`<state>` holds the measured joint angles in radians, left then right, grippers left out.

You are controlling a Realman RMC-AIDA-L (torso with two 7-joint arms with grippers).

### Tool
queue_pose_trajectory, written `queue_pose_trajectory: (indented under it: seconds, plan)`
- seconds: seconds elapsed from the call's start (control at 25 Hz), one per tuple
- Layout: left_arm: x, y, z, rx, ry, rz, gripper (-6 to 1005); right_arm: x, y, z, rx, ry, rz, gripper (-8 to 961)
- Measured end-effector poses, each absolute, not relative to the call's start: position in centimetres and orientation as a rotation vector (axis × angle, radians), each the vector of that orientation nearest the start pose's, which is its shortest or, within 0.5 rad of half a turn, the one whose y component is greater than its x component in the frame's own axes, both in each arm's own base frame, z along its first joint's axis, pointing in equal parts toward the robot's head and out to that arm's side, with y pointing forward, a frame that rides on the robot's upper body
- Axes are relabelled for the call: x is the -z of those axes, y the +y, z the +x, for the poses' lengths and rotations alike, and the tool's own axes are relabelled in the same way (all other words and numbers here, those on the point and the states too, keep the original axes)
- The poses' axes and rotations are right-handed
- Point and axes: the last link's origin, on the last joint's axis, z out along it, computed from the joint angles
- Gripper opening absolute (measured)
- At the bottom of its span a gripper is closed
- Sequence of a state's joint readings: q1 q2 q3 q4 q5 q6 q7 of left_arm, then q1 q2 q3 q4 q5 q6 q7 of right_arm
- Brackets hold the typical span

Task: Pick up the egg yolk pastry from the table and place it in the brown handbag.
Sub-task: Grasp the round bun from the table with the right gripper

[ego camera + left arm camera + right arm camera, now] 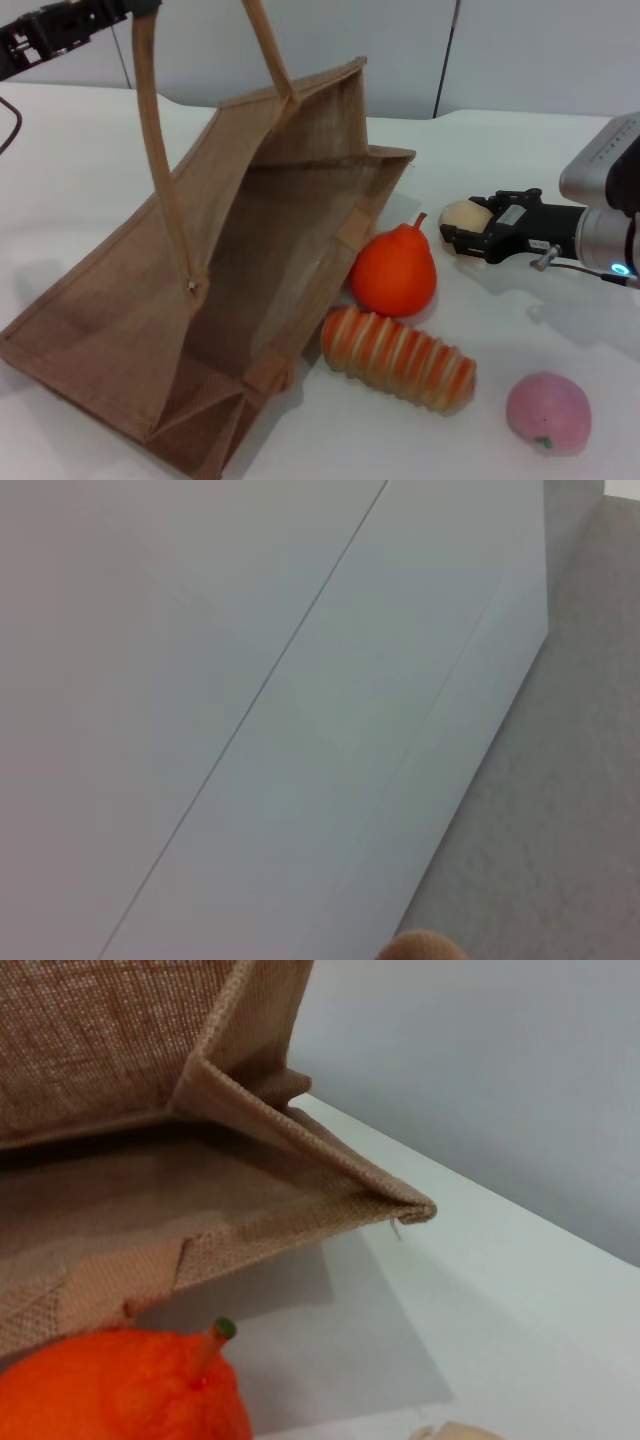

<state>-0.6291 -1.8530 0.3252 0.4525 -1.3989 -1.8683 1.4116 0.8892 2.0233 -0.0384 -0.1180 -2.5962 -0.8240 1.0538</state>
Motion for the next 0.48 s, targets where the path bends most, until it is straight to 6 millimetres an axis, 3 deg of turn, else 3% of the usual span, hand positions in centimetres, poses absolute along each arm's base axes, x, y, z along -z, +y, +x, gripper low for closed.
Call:
queue_pose_trajectory:
  seconds: [0.48]
  plan:
    - [-12.96,35.41,-24.12,1.467,-0.875,-2.396,126,5.79,41.54,26.8,-0.202,0.577,-2.478,579]
